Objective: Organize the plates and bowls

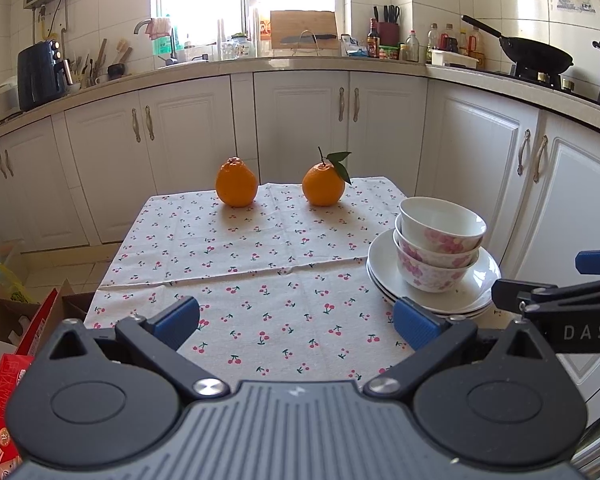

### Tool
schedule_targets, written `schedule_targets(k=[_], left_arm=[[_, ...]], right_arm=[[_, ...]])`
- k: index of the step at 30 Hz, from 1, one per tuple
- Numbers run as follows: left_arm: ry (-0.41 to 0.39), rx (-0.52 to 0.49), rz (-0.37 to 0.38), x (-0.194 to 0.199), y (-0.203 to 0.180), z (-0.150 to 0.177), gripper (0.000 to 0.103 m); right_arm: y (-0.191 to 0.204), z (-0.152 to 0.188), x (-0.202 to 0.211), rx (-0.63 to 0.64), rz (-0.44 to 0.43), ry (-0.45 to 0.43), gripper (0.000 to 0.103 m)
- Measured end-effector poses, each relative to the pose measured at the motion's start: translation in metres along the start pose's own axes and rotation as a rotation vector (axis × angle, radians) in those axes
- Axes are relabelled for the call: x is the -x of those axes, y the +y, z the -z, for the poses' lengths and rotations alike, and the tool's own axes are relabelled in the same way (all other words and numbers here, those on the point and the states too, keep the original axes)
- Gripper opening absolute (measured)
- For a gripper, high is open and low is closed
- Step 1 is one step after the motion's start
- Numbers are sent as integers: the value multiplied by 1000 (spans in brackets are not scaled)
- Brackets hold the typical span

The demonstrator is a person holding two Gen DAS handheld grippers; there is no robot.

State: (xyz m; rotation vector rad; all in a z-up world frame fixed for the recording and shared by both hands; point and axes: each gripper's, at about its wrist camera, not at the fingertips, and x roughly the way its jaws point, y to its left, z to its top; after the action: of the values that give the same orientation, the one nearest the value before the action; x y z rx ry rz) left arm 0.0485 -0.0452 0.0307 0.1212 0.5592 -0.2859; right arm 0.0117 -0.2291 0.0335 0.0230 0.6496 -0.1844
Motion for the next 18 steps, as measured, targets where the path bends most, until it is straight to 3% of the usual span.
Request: schedule_targets(k=[18], left_arm=[[6,2,0,-1,-1,0,102]], right_arm=[[1,0,-1,4,4,-1,103]])
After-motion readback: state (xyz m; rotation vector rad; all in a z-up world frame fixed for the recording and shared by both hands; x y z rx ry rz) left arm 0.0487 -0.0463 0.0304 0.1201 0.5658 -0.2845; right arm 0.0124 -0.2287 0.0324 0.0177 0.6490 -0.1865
